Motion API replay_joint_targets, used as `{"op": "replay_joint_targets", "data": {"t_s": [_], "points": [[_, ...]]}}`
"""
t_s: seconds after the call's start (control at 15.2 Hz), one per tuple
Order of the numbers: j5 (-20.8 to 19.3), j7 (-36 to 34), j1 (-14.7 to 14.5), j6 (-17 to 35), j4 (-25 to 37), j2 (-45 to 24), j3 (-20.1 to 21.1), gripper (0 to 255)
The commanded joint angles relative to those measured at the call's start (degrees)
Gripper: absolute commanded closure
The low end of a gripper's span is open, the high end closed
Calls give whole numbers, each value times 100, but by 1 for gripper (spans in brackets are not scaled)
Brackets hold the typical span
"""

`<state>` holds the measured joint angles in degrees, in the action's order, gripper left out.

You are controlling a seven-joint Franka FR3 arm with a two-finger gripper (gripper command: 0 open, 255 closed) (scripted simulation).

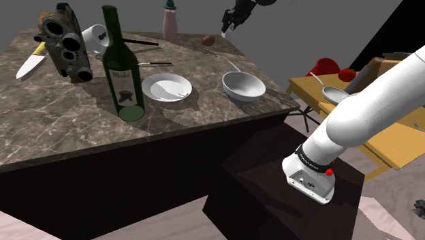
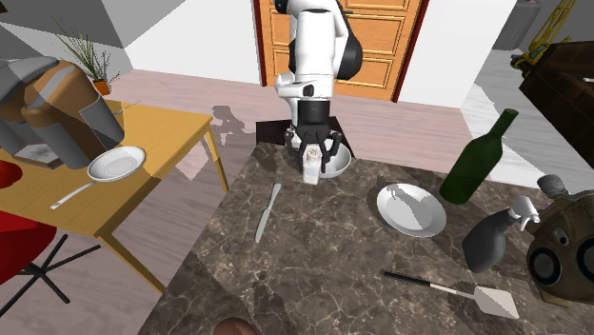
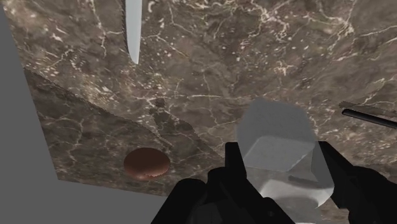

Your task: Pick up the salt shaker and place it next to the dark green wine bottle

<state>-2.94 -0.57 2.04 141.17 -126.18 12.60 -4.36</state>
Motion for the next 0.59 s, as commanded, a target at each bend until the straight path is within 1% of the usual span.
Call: {"op": "replay_joint_targets", "data": {"t_s": [0.0,0.53], "points": [[2,4,-1,-161,109,50,3,255],[16,22,-9,-781,640,138,11,255]]}}
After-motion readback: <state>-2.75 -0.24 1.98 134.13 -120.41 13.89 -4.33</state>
